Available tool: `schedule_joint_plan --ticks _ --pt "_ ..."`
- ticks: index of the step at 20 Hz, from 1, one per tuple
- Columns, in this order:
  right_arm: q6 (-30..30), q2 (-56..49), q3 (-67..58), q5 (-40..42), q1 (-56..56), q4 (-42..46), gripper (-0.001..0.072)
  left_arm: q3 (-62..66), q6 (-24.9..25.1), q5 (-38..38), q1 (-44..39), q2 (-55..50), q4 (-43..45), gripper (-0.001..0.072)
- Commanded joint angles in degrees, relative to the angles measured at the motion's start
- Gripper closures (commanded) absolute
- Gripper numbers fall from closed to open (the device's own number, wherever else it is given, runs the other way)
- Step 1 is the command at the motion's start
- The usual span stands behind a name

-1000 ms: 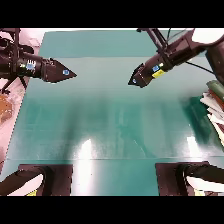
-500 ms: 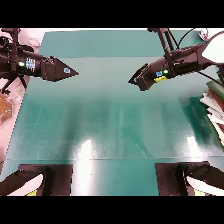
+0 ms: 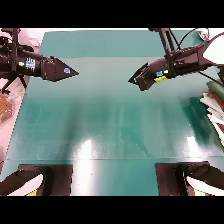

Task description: Fold the shirts.

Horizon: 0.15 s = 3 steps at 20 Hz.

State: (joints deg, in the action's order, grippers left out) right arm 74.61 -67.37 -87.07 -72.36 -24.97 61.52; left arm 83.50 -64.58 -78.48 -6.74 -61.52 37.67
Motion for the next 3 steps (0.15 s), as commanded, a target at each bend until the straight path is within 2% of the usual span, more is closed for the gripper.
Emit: schedule_joint_plan --ticks 1,3 --pt "0.02 0.04 0.0 0.02 -0.07 -0.02 0.0687 0.04 0.0 0.07 0.0 -0.02 0.02 0.0675" --pt "0.02 0.04 0.0 0.02 -0.04 -0.02 0.0687 0.04 0.0 0.07 0.0 -0.02 0.02 0.0675"
